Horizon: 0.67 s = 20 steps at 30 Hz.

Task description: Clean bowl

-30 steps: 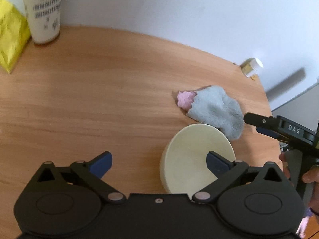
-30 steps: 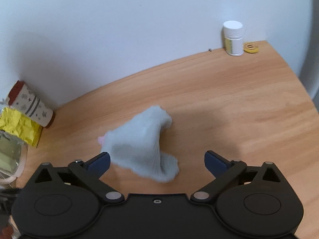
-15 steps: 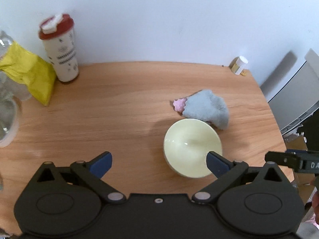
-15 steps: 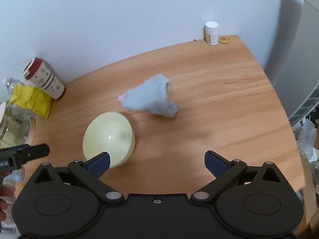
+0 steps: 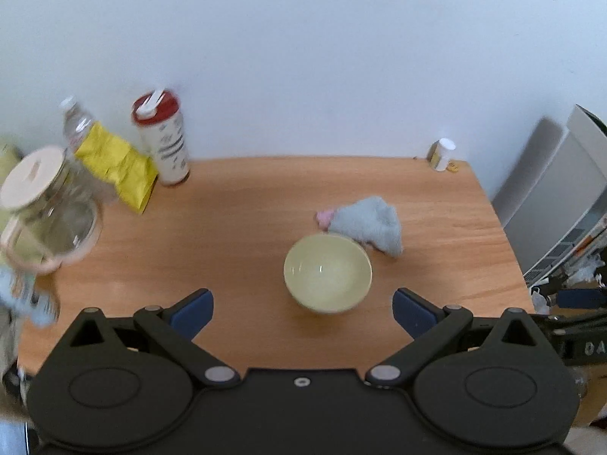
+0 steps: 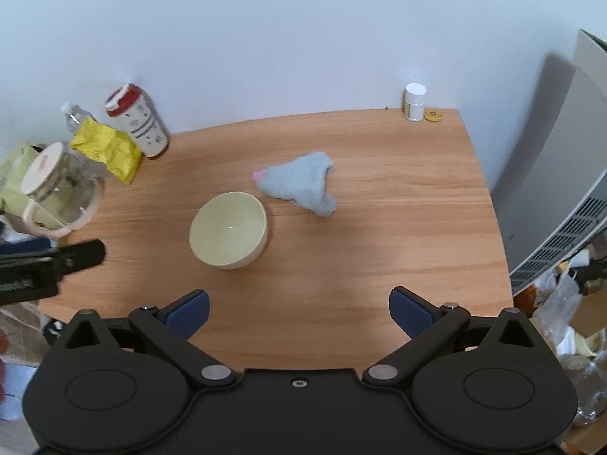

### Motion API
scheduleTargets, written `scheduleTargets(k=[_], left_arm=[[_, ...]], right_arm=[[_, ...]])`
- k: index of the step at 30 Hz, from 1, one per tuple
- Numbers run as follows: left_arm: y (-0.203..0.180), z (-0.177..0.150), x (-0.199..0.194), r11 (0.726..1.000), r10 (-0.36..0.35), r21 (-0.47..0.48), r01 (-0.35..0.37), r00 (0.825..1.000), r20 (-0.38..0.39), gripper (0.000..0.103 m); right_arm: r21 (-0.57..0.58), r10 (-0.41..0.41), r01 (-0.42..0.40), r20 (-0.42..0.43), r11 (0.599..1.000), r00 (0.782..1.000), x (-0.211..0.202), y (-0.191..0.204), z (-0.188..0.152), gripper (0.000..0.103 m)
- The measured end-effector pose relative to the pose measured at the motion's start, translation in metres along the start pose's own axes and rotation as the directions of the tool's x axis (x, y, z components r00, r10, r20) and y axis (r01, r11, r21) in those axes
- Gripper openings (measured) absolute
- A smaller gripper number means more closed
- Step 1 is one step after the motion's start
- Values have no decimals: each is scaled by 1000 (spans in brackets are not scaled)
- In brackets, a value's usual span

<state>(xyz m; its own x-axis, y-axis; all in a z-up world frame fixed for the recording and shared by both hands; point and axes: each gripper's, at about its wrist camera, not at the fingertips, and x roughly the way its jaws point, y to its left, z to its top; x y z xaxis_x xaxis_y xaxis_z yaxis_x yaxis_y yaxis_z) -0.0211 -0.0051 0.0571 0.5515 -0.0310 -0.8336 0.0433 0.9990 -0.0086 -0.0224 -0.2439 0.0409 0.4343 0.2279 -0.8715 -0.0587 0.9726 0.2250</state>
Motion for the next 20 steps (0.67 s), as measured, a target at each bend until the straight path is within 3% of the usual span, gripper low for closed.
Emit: scheduleTargets(k=[2,5,9,20], left_arm=[[-8,-6,-4,999,40,4,-40,999,-1,103],[-8,-11,-4,998,40,-38,-41,999,-32,102],[-16,-20,-9,998,59,-28,-60,998,-38,102],[-29,-37,-22,999,42,20,-42,999,-3,102]], right_arm=[[12,11,-11,5,1000,1000,-3,-2,-4,103],[-10,0,0,-7,1000,1000,-1,0,-13,103],[-5,-17,17,-15,1000,1000,-1,-3,-23,103],[-44,-37,36,-12,998,999,-1,7,-31,103]])
